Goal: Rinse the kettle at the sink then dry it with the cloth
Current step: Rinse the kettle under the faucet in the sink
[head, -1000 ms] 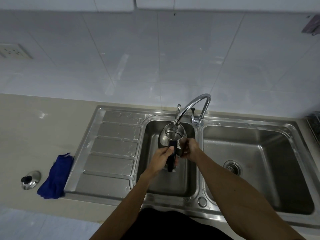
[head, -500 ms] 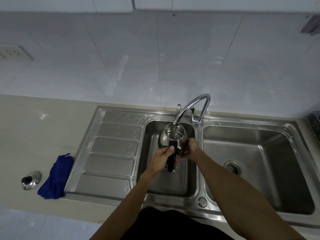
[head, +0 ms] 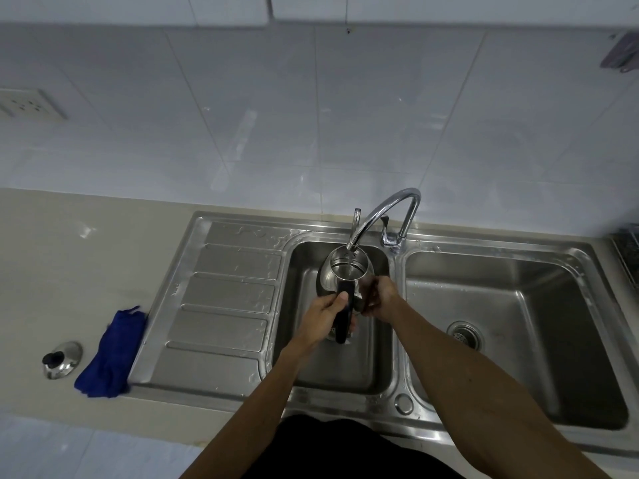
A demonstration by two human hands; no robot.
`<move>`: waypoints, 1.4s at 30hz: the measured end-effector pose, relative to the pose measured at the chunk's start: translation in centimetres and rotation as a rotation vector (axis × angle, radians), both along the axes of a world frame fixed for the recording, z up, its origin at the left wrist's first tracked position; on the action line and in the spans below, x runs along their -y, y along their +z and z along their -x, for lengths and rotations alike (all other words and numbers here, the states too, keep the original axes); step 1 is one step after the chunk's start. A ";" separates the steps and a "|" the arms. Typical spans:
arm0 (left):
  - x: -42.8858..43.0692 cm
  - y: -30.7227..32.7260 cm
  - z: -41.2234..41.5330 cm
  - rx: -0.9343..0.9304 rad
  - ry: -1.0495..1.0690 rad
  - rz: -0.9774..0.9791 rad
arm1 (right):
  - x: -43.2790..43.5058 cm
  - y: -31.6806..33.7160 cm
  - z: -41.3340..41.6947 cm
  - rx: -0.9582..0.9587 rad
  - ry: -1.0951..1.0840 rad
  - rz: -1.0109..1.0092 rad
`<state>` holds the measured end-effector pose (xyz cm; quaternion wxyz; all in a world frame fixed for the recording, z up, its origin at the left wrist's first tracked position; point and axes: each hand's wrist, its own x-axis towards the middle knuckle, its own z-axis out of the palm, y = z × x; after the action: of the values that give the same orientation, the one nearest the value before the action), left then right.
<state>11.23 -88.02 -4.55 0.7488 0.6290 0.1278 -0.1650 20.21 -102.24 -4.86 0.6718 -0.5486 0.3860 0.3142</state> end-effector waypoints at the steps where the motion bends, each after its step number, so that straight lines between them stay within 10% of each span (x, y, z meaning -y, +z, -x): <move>1: 0.0 0.0 0.0 0.002 -0.001 0.001 | 0.0 0.0 0.0 0.001 -0.002 -0.001; 42: -0.3 -0.8 -0.3 0.011 -0.026 -0.014 | -0.1 -0.1 -0.1 0.014 -0.022 -0.025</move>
<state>11.56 -87.72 -5.37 0.7429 0.6369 0.1165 -0.1701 20.26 -102.16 -4.96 0.6847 -0.5380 0.3833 0.3079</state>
